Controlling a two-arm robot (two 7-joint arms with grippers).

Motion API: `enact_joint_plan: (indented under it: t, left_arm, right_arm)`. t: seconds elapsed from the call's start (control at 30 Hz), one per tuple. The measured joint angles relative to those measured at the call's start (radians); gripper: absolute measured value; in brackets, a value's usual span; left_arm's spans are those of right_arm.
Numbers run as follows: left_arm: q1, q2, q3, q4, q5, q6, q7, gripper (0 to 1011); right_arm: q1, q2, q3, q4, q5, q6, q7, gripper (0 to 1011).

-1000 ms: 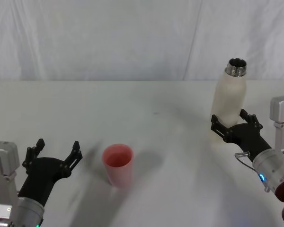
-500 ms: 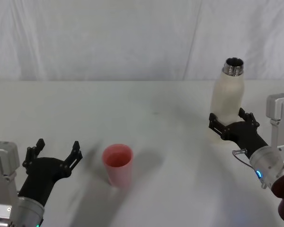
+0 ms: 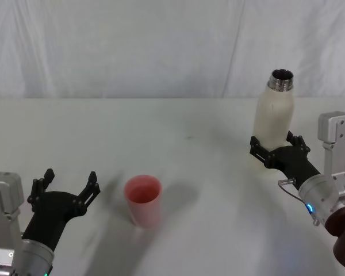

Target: Grasp the thermos with one hand and pour water into the cup lid.

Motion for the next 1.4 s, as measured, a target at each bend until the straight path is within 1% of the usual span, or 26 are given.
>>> enact_joint_plan:
  t: [0.27,0.47,0.73,0.83,1.4]
  left_arm:
    - [0.000,0.000,0.000,0.000,0.000,0.000,0.000,1001]
    - [0.000,0.000,0.000,0.000,0.000,0.000,0.000,1001]
    - [0.000,0.000,0.000,0.000,0.000,0.000,0.000,1001]
    - [0.000,0.000,0.000,0.000,0.000,0.000,0.000,1001]
    - [0.000,0.000,0.000,0.000,0.000,0.000,0.000,1001]
  right_arm:
    - [0.026,-0.004,-0.003,0.044,0.000,-0.012,0.004,1001]
    - [0.040,-0.011,-0.003,0.063,0.001,-0.020,0.005,1002]
    - [0.038,-0.010,-0.003,0.062,0.001,-0.019,0.006,1002]
    - [0.038,-0.010,-0.002,0.062,0.001,-0.019,0.005,964]
    - [0.037,-0.008,-0.003,0.059,0.001,-0.017,0.005,961]
